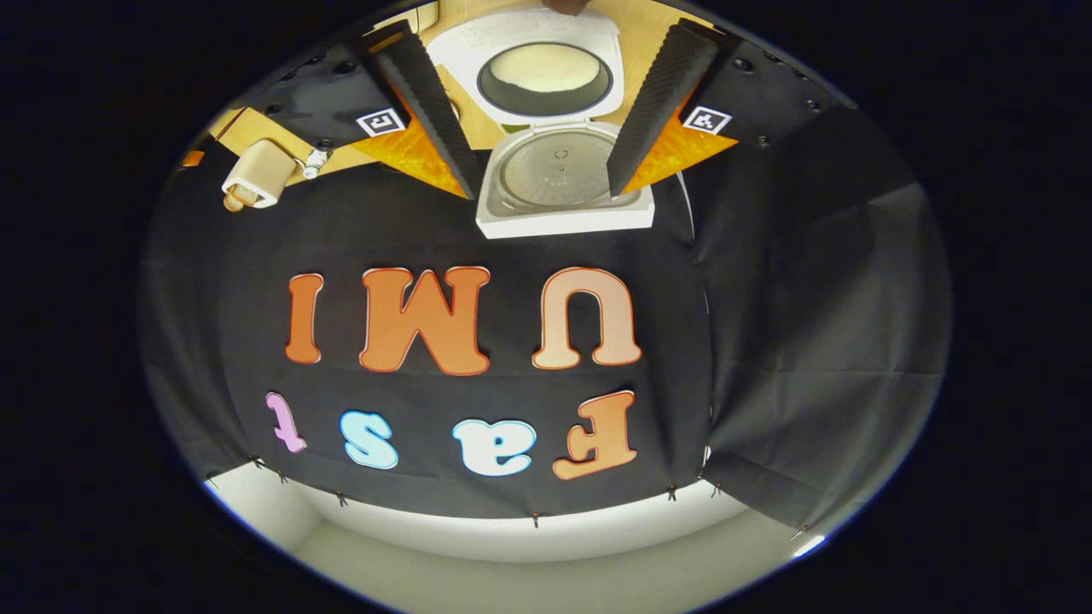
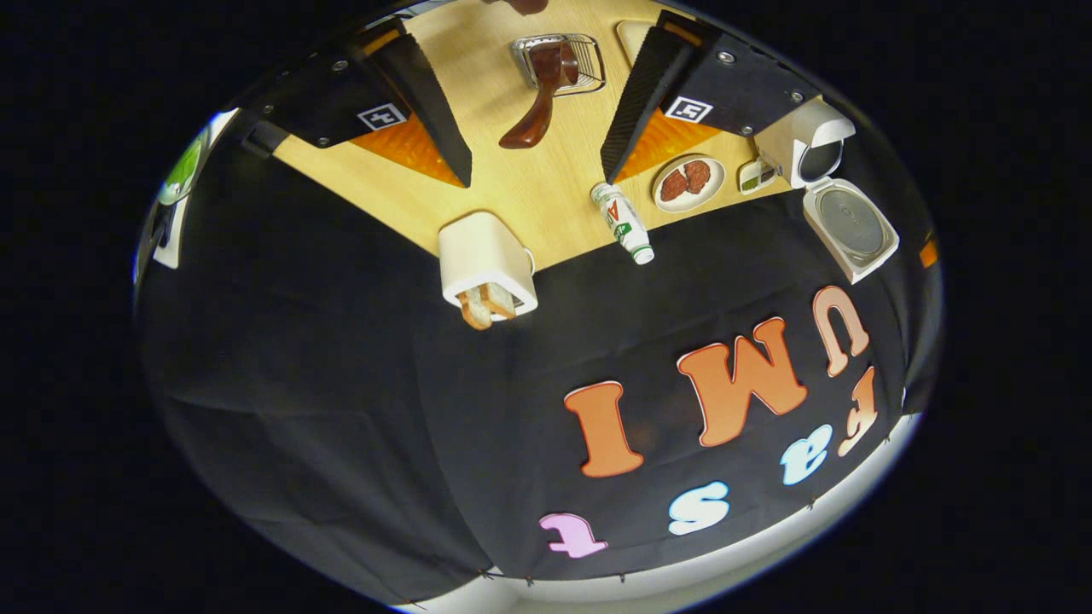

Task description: Close the left gripper, press the button to open the rice cooker; take a wooden spoon from the chopstick holder with the right hand, scoop a spoonful of rice and pour it into the rice cooker, then put the wooden spoon back into the chopstick holder.

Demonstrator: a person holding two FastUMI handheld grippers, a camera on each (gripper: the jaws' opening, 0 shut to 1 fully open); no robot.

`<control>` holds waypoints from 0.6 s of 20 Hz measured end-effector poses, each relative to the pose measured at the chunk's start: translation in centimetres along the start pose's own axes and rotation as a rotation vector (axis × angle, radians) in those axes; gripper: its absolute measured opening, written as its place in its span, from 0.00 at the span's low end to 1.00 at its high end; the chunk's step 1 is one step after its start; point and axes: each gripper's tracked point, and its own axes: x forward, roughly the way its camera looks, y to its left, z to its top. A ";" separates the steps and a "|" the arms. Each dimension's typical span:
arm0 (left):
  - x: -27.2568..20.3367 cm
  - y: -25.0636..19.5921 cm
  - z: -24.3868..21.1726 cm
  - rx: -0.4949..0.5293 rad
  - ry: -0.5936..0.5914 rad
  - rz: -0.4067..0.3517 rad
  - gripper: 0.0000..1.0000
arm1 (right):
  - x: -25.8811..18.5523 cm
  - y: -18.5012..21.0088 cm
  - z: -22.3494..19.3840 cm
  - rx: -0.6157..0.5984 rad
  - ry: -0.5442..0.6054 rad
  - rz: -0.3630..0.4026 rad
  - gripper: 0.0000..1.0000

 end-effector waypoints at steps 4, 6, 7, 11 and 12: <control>4.0 0.5 2.8 -0.073 -0.006 -0.017 1.00 | -2.2 0.5 3.3 -0.069 -0.077 -0.018 0.95; 6.3 1.3 3.6 -0.090 -0.001 -0.009 1.00 | -3.5 0.5 4.8 -0.094 -0.111 -0.032 0.95; 7.5 1.6 4.0 -0.099 0.007 -0.006 1.00 | -4.2 0.3 5.3 -0.100 -0.125 -0.039 0.95; 13.0 2.5 4.3 -0.199 0.081 -0.002 1.00 | -6.6 -0.3 6.8 -0.136 -0.161 -0.083 0.95; 14.4 2.8 4.2 -0.212 0.100 0.003 0.99 | -7.1 -0.6 6.9 -0.152 -0.165 -0.101 0.95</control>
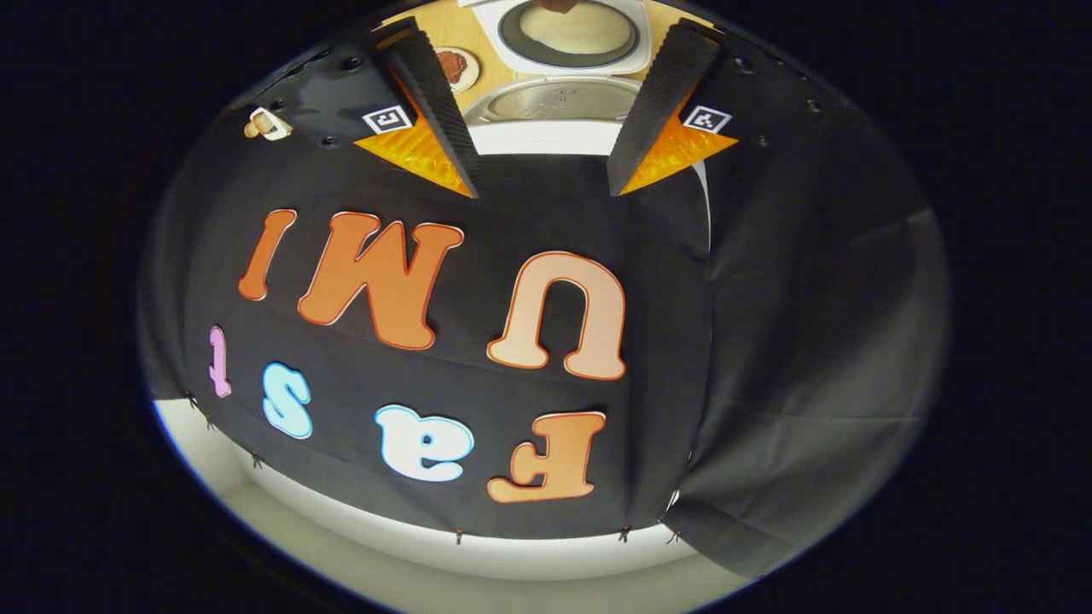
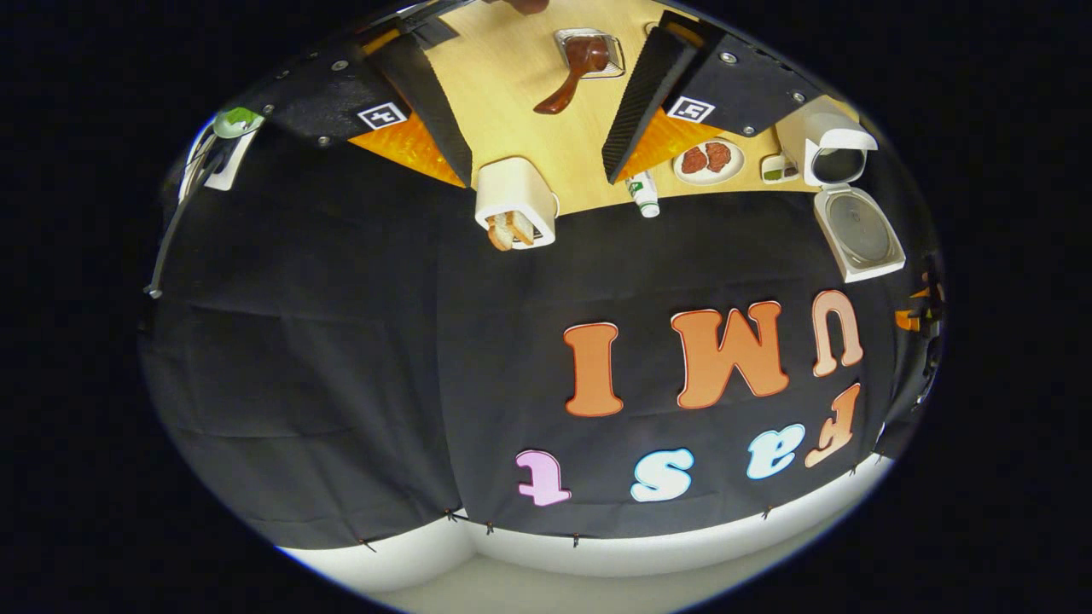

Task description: Close the left gripper, press the button to open the rice cooker; take a wooden spoon from the chopstick holder with the right hand, scoop a spoonful of rice and pour it into the rice cooker, then put the wooden spoon back into the chopstick holder.

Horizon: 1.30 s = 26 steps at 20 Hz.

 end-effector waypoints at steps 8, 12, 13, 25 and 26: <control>9.3 0.9 -2.8 0.024 0.222 0.092 1.00 | -2.0 0.1 1.8 -0.093 -0.036 -0.028 0.95; 10.7 1.7 -8.8 0.101 0.456 0.152 1.00 | -1.7 0.2 2.6 -0.098 -0.061 -0.013 0.95; 10.5 1.5 -9.8 0.097 0.516 0.162 1.00 | -1.5 0.2 2.5 -0.099 -0.064 -0.011 0.95; -0.1 0.5 -22.4 0.088 1.018 0.082 1.00 | 1.2 1.9 1.1 -0.126 -0.045 0.085 0.95; -1.6 0.5 -23.9 0.106 1.054 0.082 1.00 | 1.5 2.4 1.1 -0.126 -0.048 0.099 0.95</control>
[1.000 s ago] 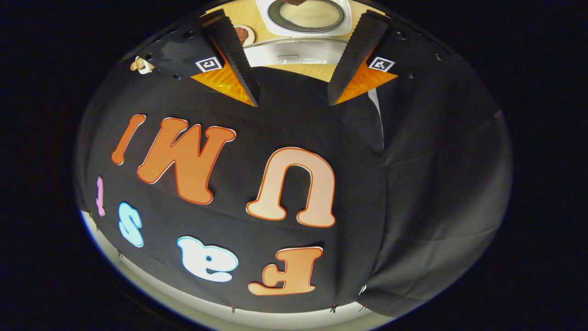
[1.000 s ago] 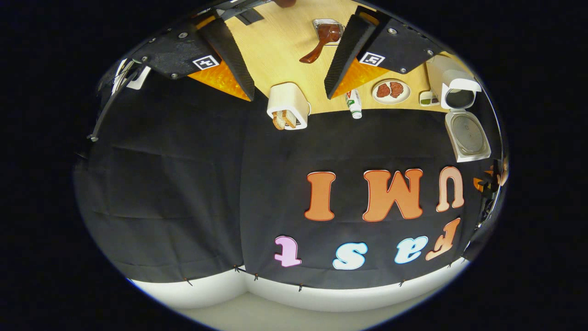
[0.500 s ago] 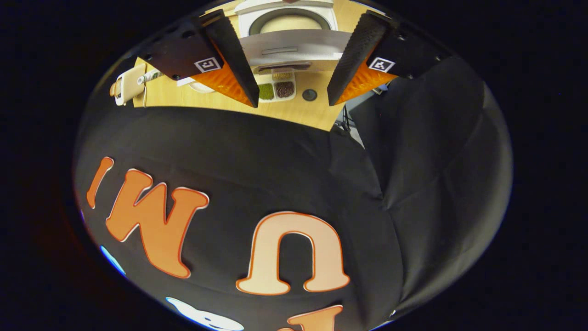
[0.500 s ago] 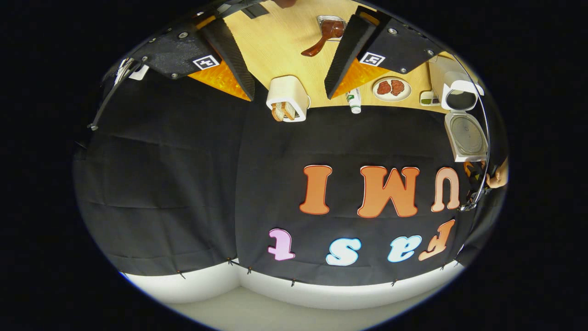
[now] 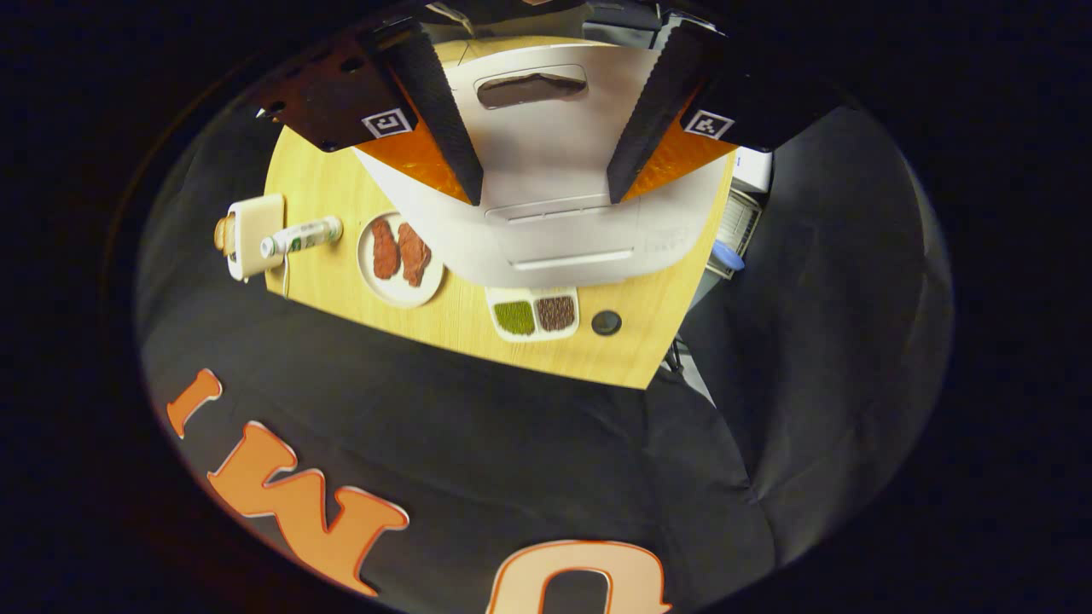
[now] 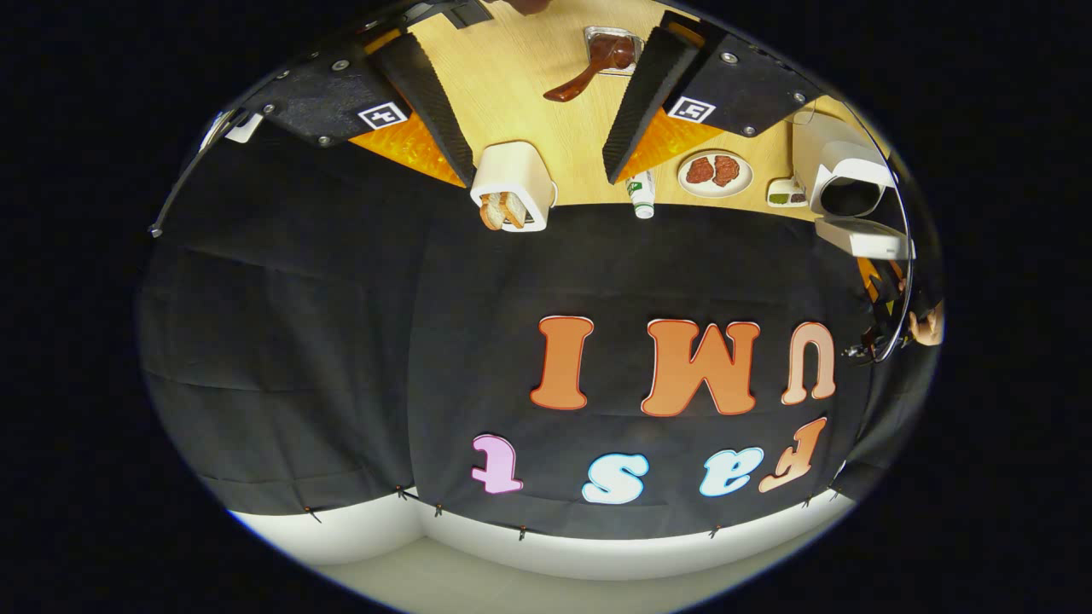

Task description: Close the left gripper, press the button to open the rice cooker; take a wooden spoon from the chopstick holder with the right hand, scoop a spoonful of rice and pour it into the rice cooker, then put the wooden spoon back into the chopstick holder.

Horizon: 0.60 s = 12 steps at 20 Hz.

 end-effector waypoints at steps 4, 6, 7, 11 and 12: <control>3.1 0.2 -5.4 0.025 0.112 0.040 1.00 | 0.9 1.8 -0.1 -0.008 0.003 0.051 0.95; 4.7 0.3 -6.8 0.023 0.130 0.058 1.00 | 1.2 2.3 -0.2 -0.022 0.003 0.067 0.95; 5.2 0.4 -7.2 0.031 0.139 0.064 1.00 | 1.3 2.5 -0.3 -0.026 0.007 0.075 0.95; 5.0 -0.1 -6.9 0.042 0.106 0.063 1.00 | 1.4 3.5 -0.4 -0.046 0.011 0.103 0.95; 4.9 0.1 -7.0 0.049 0.096 0.061 1.00 | 1.3 3.7 -0.2 -0.051 0.008 0.108 0.95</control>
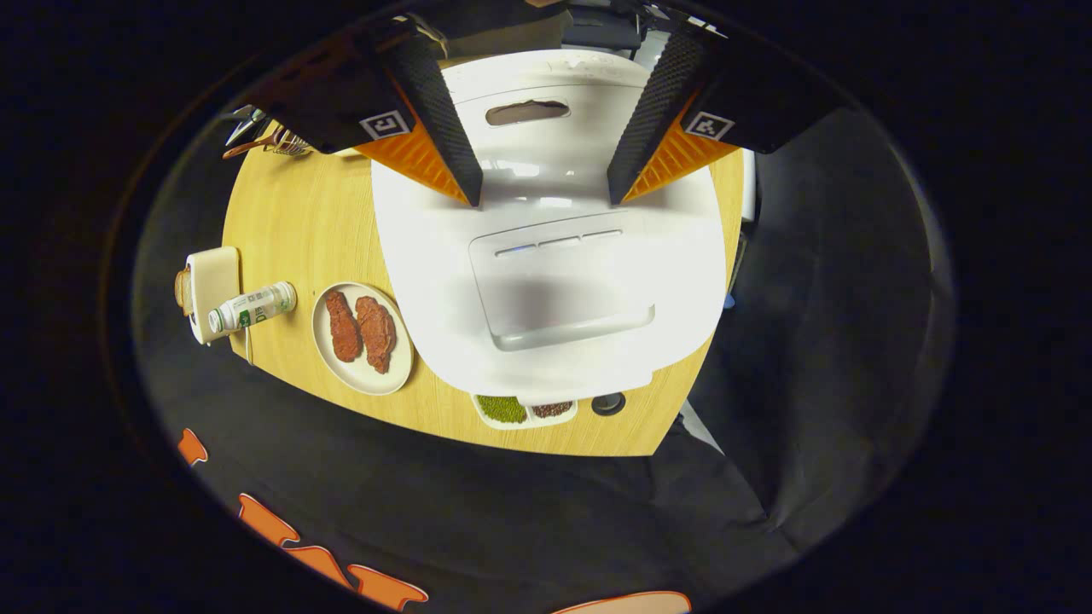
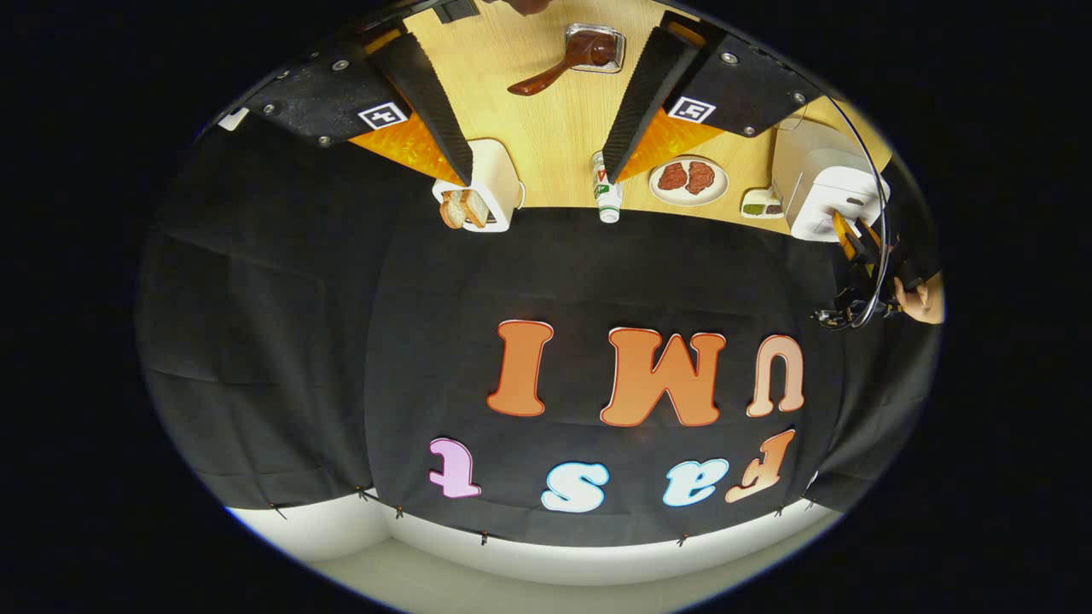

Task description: Close the left gripper, press the button to open the rice cooker; take a wooden spoon from the chopstick holder with the right hand, scoop a spoonful of rice and pour it into the rice cooker, then put the wooden spoon back into the chopstick holder.

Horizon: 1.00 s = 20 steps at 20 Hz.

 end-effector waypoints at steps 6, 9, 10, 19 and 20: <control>-4.2 0.8 0.9 -0.041 -0.224 -0.014 1.00 | 0.4 2.0 1.6 -0.015 -0.029 0.044 0.95; -10.3 1.0 2.9 0.014 -0.494 -0.011 1.00 | 1.0 3.5 3.4 -0.014 -0.067 0.061 0.95; -12.7 0.9 3.2 0.025 -0.573 0.000 0.98 | 1.3 4.1 4.1 -0.023 -0.085 0.060 0.95; -30.0 -0.6 1.4 0.090 -1.252 0.052 0.98 | 1.2 11.2 9.0 -0.030 -0.223 0.155 0.95; -31.3 -0.8 0.6 0.100 -1.304 0.065 0.98 | 1.4 12.0 9.2 -0.033 -0.231 0.168 0.95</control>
